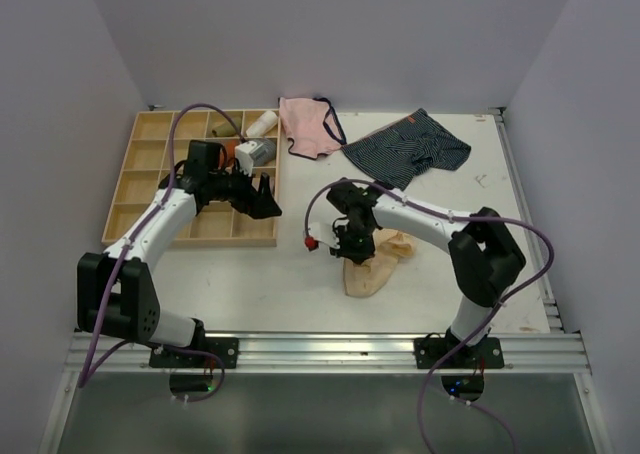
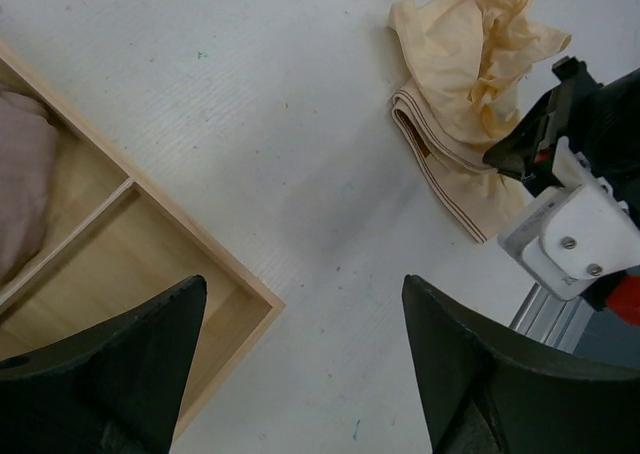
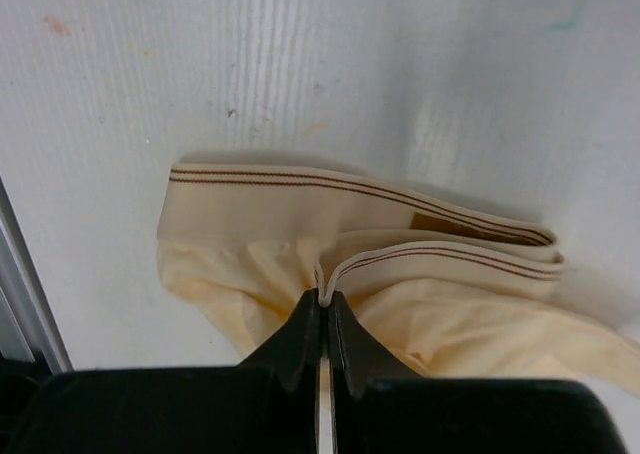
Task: Roll the underwear
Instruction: Flatten the underwear
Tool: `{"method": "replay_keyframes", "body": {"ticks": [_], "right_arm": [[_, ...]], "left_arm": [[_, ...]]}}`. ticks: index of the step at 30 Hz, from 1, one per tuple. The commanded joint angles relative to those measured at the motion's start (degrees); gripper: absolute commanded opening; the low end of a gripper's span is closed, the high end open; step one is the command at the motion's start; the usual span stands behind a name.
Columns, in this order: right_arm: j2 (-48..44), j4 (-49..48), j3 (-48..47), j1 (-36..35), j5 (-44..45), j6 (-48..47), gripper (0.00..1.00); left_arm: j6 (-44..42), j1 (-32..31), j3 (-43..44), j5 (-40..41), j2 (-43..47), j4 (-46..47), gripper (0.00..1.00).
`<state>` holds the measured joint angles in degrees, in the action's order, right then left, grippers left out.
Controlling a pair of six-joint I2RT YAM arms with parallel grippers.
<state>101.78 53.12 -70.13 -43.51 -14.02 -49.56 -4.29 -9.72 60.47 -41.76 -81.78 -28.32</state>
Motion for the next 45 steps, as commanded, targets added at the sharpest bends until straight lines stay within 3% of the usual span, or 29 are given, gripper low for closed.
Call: {"method": "replay_keyframes", "body": {"ticks": [1, 6, 12, 15, 20, 30, 45], "right_arm": [[-5.79, 2.86, -7.2, -0.26, -0.92, 1.04, 0.0], [-10.8, 1.99, -13.01, 1.93, -1.18, 4.29, 0.0], [-15.46, -1.18, -15.92, 12.9, -3.47, 9.21, 0.0], [-17.4, -0.65, -14.95, 14.58, -2.59, 8.78, 0.0], [-20.74, -0.91, -11.0, 14.85, -1.01, 8.51, 0.0], [-23.82, -1.62, -10.03, 16.26, 3.3, 12.91, 0.0], [-26.8, -3.47, -11.35, 17.31, 5.49, 15.46, 0.0]], "left_arm": [[-2.03, 0.57, -0.7, -1.39, 1.36, 1.42, 0.83], [-3.35, 0.4, -1.75, -2.36, -0.4, 4.14, 0.82], [-4.84, -3.8, -2.64, -0.88, -3.12, 7.3, 0.81], [-4.58, -6.27, -2.64, 0.09, -4.79, 9.67, 0.81], [-5.46, -9.62, -2.37, 0.01, -7.78, 12.31, 0.82], [-6.16, -16.12, -8.08, -7.46, -9.45, 17.59, 0.86], [-1.51, -22.01, -7.21, -13.61, -21.58, 30.77, 0.86]]}}
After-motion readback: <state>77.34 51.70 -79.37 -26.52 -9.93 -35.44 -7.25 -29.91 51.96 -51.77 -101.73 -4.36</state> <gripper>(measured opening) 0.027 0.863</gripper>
